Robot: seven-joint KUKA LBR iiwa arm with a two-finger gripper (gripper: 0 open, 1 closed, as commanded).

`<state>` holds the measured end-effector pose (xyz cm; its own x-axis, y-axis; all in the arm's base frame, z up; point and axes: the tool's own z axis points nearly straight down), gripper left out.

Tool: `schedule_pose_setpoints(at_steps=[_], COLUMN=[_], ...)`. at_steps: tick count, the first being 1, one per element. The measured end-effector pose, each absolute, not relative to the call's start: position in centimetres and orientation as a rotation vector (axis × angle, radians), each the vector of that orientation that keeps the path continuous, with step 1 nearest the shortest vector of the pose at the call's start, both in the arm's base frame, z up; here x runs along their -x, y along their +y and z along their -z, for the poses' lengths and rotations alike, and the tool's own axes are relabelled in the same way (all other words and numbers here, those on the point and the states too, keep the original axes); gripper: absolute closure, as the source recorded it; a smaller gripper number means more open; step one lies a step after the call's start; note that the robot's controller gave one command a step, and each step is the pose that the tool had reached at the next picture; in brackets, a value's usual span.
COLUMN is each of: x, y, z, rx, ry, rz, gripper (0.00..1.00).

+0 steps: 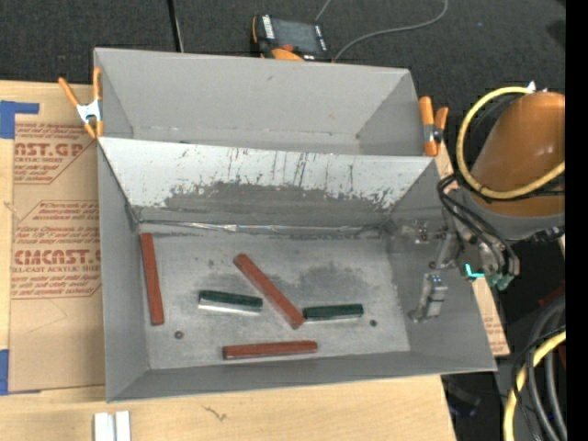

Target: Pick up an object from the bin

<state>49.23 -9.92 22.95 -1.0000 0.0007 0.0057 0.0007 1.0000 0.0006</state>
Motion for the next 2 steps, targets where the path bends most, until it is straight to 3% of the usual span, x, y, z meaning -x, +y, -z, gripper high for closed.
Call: schedule_pose_setpoints(at_steps=[1,2], x=[-51.37,-51.53], y=[-3.30,-3.50], z=[-7.74,-8.16], rx=[-0.156,-0.153], ry=[-3.131,-3.137], rz=[0.004,0.000], gripper=[0.00,1.00])
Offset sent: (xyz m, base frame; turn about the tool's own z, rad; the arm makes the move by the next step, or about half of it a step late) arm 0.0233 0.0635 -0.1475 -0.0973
